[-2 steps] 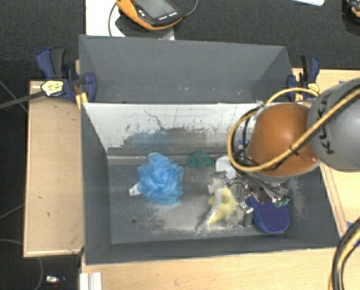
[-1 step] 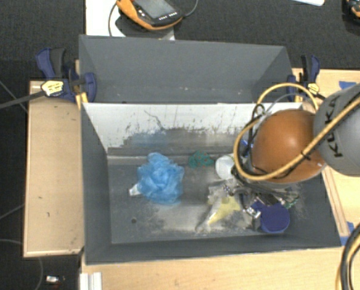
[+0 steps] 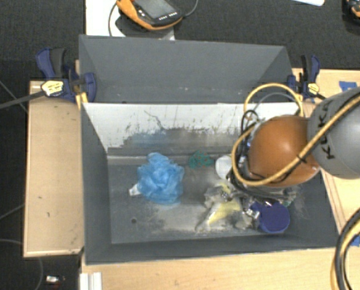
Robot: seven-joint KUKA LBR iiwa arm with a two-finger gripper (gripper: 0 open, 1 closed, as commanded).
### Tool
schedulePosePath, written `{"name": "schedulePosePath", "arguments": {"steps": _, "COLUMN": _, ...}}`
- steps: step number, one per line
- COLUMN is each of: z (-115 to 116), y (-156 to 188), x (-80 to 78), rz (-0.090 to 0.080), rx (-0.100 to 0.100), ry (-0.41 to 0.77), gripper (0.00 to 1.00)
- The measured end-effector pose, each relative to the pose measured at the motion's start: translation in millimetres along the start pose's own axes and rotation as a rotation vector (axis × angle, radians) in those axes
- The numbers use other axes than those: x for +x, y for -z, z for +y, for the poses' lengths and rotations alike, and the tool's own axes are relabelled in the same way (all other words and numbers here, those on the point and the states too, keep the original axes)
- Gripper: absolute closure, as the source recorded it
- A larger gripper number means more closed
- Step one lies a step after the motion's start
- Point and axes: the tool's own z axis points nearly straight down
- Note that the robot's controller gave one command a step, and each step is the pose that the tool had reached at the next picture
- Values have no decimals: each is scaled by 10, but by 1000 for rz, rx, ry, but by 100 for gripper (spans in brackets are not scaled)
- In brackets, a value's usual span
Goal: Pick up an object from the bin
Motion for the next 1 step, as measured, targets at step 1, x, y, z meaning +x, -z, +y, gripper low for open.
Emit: {"name": "schedulePosePath", "arguments": {"steps": 1, "z": 44, "y": -15, "x": -130, "rz": -2, "rx": -1, "ry": 44, "gripper": 100}}
